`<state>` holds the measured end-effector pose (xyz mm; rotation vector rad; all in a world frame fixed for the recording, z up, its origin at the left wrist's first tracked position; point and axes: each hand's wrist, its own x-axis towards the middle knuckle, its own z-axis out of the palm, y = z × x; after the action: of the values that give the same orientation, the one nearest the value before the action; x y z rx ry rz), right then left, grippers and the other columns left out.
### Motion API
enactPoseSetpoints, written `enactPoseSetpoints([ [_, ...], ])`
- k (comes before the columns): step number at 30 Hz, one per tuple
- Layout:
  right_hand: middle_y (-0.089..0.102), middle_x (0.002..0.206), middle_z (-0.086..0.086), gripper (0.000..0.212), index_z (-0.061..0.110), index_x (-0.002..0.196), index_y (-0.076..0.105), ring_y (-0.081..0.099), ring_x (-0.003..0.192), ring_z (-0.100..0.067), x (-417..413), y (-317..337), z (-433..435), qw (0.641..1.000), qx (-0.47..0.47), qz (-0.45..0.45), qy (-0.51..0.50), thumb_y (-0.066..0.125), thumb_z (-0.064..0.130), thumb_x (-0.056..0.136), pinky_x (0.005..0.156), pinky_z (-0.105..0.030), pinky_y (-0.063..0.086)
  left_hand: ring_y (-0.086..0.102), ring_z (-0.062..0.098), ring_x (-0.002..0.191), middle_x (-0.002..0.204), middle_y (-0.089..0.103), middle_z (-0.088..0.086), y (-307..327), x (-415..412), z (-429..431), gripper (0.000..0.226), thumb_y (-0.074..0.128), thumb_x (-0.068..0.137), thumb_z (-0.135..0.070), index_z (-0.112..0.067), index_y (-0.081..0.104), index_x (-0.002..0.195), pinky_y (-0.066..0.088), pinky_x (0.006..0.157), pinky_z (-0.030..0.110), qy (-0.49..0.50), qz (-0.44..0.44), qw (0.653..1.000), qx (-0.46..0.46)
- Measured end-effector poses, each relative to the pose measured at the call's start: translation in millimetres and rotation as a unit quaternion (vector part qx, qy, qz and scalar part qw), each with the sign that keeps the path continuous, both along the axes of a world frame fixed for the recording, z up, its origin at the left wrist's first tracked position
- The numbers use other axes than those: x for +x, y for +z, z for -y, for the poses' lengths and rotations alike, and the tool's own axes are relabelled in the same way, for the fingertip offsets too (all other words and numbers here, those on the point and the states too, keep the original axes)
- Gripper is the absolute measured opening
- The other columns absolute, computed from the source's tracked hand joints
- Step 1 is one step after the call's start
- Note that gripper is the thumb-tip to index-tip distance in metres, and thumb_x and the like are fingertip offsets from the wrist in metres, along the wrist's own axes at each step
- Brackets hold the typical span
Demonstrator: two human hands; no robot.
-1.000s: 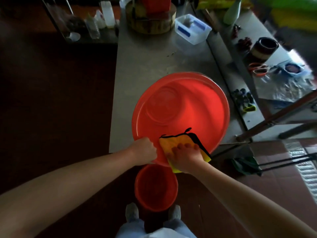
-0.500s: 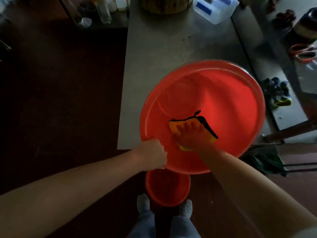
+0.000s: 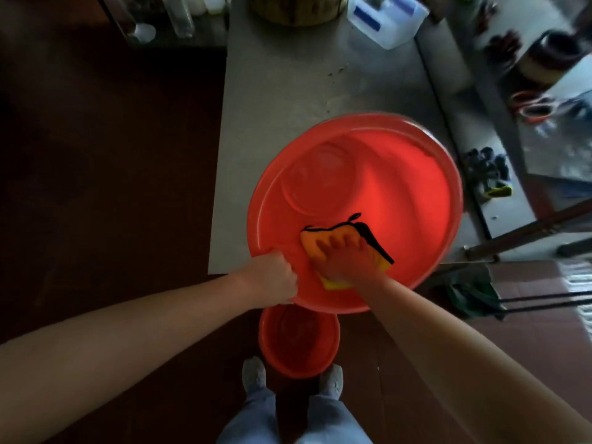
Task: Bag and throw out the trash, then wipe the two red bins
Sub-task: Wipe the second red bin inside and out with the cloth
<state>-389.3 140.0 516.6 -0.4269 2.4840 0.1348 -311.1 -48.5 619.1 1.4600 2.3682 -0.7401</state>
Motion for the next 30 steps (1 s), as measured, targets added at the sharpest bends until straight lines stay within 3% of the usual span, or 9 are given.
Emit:
enactPoseSetpoints([
  [5,0.008,0.17,0.006,0.073,0.046,0.158,0.01,0.002,0.156,-0.031,47,33,-17,0.999,-0.005,0.029,0.031,0.018,0.076,0.092,0.121,-0.057,0.002,0.069,0.025,0.086,0.098,0.073,0.005,2,3,11,0.032,0.039,0.104,-0.028,-0.015,0.068,0.1,0.051,0.08,0.036,0.032,-0.001,0.999,-0.008],
  [9,0.002,0.171,0.003,0.094,0.041,0.16,0.003,-0.003,0.156,-0.031,73,54,-35,0.995,0.0,0.045,0.087,0.031,0.087,0.083,0.122,-0.056,-0.002,0.069,0.026,0.088,0.099,0.074,0.006,-4,5,22,0.04,0.029,0.098,-0.018,-0.016,0.068,0.105,0.05,0.082,0.036,0.055,-0.04,0.998,0.001],
  [13,0.014,0.169,0.0,0.1,0.038,0.16,0.004,0.014,0.154,-0.034,81,66,-52,0.98,0.002,-0.032,0.195,0.057,0.072,0.082,0.123,-0.053,0.008,0.064,0.03,0.103,0.109,0.07,0.009,-2,0,38,0.029,0.04,0.101,-0.021,-0.018,0.065,0.114,0.041,0.1,0.044,0.112,-0.073,0.991,0.008],
  [17,0.027,0.163,-0.004,0.09,0.033,0.16,0.015,0.028,0.147,-0.036,76,76,-50,0.97,0.029,-0.079,0.23,0.06,0.058,0.086,0.12,-0.051,0.016,0.054,0.031,0.121,0.121,0.066,0.006,22,-8,57,0.032,0.04,0.101,-0.021,-0.019,0.062,0.125,0.019,0.119,0.052,0.146,-0.097,0.984,-0.017],
  [22,0.047,0.144,-0.008,0.082,0.023,0.151,0.032,0.045,0.129,-0.037,79,82,-34,0.964,0.035,-0.111,0.239,0.067,0.05,0.082,0.11,-0.05,0.028,0.037,0.037,0.141,0.137,0.058,0.009,34,-4,57,0.036,0.045,0.101,-0.026,-0.02,0.059,0.134,-0.004,0.119,0.067,0.215,-0.088,0.969,-0.084],
  [26,0.051,0.139,-0.006,0.08,0.022,0.149,0.034,0.048,0.125,-0.037,80,84,-24,0.965,0.031,-0.127,0.229,0.065,0.053,0.082,0.108,-0.05,0.029,0.044,0.034,0.135,0.14,0.055,0.009,1,18,23,0.072,0.048,0.091,-0.067,-0.017,0.051,0.142,0.008,0.119,0.061,0.276,-0.021,0.961,-0.017],
  [30,0.048,0.144,-0.004,0.082,0.026,0.151,0.031,0.046,0.128,-0.035,77,87,-25,0.971,0.021,-0.118,0.205,0.063,0.057,0.082,0.109,-0.049,0.03,0.053,0.03,0.125,0.135,0.059,0.006,-30,21,9,0.057,0.051,0.093,-0.053,-0.017,0.052,0.137,0.029,0.111,0.048,0.295,-0.02,0.952,0.079],
])
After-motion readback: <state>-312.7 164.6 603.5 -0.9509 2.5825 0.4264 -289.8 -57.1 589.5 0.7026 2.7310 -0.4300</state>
